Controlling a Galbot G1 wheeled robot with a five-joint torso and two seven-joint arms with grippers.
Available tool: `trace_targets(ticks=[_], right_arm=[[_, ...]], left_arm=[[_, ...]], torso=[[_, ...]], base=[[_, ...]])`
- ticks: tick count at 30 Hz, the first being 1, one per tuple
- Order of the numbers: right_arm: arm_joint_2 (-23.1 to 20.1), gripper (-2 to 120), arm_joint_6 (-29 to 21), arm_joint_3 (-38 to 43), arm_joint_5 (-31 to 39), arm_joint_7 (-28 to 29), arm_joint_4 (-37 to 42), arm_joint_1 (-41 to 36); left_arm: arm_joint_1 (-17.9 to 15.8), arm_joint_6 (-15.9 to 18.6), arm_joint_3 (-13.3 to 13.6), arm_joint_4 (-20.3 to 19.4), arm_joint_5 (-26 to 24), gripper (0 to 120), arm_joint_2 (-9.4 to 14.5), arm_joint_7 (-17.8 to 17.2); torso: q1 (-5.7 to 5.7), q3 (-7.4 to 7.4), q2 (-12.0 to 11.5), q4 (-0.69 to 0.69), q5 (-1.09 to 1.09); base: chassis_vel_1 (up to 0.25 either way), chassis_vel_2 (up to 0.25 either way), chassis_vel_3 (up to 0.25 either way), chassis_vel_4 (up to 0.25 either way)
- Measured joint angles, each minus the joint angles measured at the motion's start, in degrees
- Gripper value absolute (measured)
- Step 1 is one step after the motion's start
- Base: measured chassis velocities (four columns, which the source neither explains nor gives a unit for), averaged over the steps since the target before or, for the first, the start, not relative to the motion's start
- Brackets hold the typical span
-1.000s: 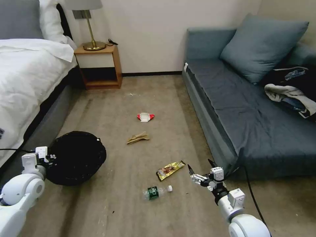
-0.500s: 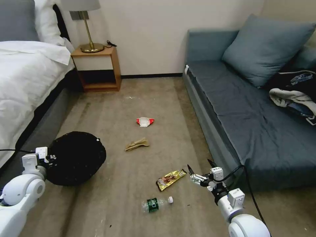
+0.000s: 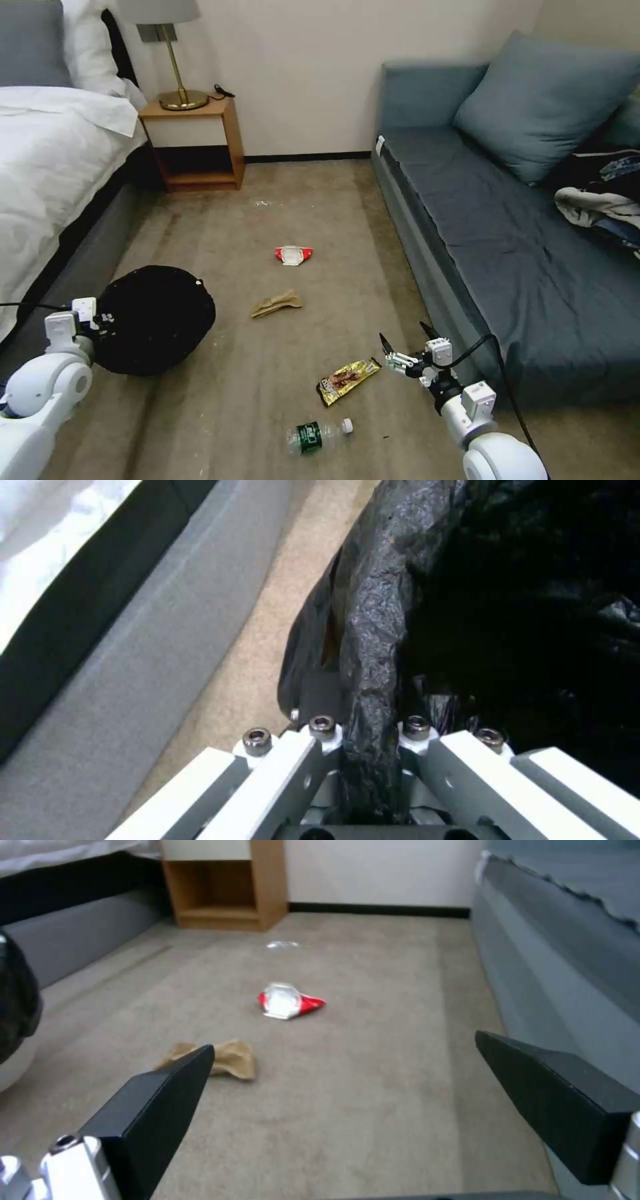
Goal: Pick up the trash bin, then pick up the garbage on the floor and place it into the trash bin.
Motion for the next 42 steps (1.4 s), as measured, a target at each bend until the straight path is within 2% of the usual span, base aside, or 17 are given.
trace_targets(ticks=[2, 5, 6, 7, 9, 10, 11, 14, 15, 17, 19, 20, 23, 24, 29, 32, 42], right_arm=[[-1.09, 100, 0.07, -0.24, 0.05, -0.78, -0.51, 1.19], [-5.52, 100, 0.47, -1.59, 0.86, -3.47, -2.25, 4.77], [-9.46, 100, 1.22, -3.45, 1.73, -5.80, -3.96, 7.65], [-9.46, 100, 1.22, -3.45, 1.73, -5.80, -3.96, 7.65], [-14.93, 100, 2.60, -7.23, 2.75, -8.73, -6.21, 11.49], [-14.93, 100, 2.60, -7.23, 2.75, -8.73, -6.21, 11.49], [-18.64, 100, 3.79, -10.17, 3.34, -10.94, -7.88, 14.33], [-25.08, 100, 5.70, -16.50, 3.88, -15.22, -11.43, 20.79], [-25.08, 100, 5.70, -16.50, 3.88, -15.22, -11.43, 20.79], [-29.23, 100, 6.45, -23.37, 3.90, -19.25, -13.90, 27.79], [-30.74, 100, 6.28, -28.67, 3.47, -21.06, -14.84, 32.05], [-30.74, 100, 6.28, -28.67, 3.47, -21.06, -14.84, 32.05], [-31.47, 100, 5.98, -37.59, 1.94, -26.18, -16.41, 39.68], [-31.47, 100, 5.98, -37.59, 1.94, -26.18, -16.41, 39.68], [-30.88, 100, 5.96, -49.61, -1.96, -29.54, -17.83, 49.33], [-28.14, 100, 5.25, -57.36, -4.31, -30.51, -19.47, 53.62], [-21.04, 100, 3.70, -63.90, -6.08, -32.84, -24.07, 56.66]], left_arm=[[0.08, 0.00, -0.09, -0.17, -0.02, 3, 0.00, 0.01], [0.56, 0.00, -0.41, -0.73, -0.05, 3, 0.00, 0.14], [0.92, 0.00, -0.63, -1.11, -0.05, 3, 0.00, 0.29], [0.92, 0.00, -0.63, -1.11, -0.05, 3, 0.00, 0.29], [1.39, 0.00, -0.97, -1.62, -0.05, 3, -0.06, 0.45], [1.39, 0.00, -0.97, -1.62, -0.05, 3, -0.06, 0.45], [1.69, -0.01, -1.18, -1.92, -0.05, 3, -0.12, 0.59], [2.19, -0.01, -1.45, -2.68, -0.03, 3, -0.43, 0.91], [2.19, -0.01, -1.45, -2.68, -0.03, 3, -0.43, 0.91], [2.51, -0.01, -1.62, -3.18, 0.08, 3, -0.85, 0.92], [2.75, -0.01, -1.62, -3.47, 0.31, 3, -1.21, 0.92], [2.75, -0.01, -1.62, -3.47, 0.31, 3, -1.21, 0.92], [2.87, 0.00, -1.64, -3.82, 0.78, 3, -2.07, 0.83], [2.87, 0.00, -1.64, -3.82, 0.78, 3, -2.07, 0.83], [3.86, 0.20, -2.13, -4.74, 1.13, 3, -2.55, 0.69], [4.03, 0.27, -2.33, -4.88, 1.71, 3, -3.50, 0.65], [5.13, 0.27, -3.08, -4.95, 2.77, 3, -4.97, 0.56]], torso=[[0.00, 0.00, 0.00, 0.01, 0.00], [0.00, 0.00, 0.00, 0.01, 0.00], [0.00, 0.00, 0.00, 0.01, 0.01], [0.00, 0.00, 0.00, 0.01, 0.01], [0.00, 0.00, 0.00, 0.00, 0.02], [0.00, 0.00, 0.00, 0.00, 0.02], [0.00, 0.00, 0.00, 0.01, 0.01], [0.00, 0.00, 0.00, 0.02, 0.01], [0.00, 0.00, 0.00, 0.02, 0.01], [0.00, 0.00, 0.00, 0.01, 0.00], [0.00, 0.01, 0.00, 0.00, 0.00], [0.00, 0.01, 0.00, 0.00, 0.00], [0.00, 0.01, 0.00, 0.00, 0.01], [0.00, 0.01, 0.00, 0.00, 0.01], [0.00, 0.01, 0.00, 0.01, -0.01], [0.00, 0.01, -0.01, 0.01, -0.01], [0.00, 0.00, 0.00, 0.01, -0.01]], base=[[0.000, 0.000, 0.000, 0.000], [0.000, 0.000, 0.000, 0.000], [0.000, 0.000, 0.000, 0.000], [0.000, 0.000, 0.000, 0.000], [0.000, 0.000, 0.000, 0.000], [0.000, 0.000, 0.000, 0.000], [0.000, 0.000, 0.000, 0.000], [0.000, 0.000, 0.000, 0.000], [0.000, 0.000, 0.000, 0.000], [0.000, 0.000, 0.000, 0.000], [0.000, 0.000, 0.000, 0.000], [0.000, 0.000, 0.000, 0.000], [0.000, 0.000, 0.000, 0.000], [0.000, 0.000, 0.000, 0.000], [0.000, 0.000, 0.000, 0.000], [0.000, 0.000, 0.000, 0.000], [0.000, 0.000, 0.000, 0.000]])
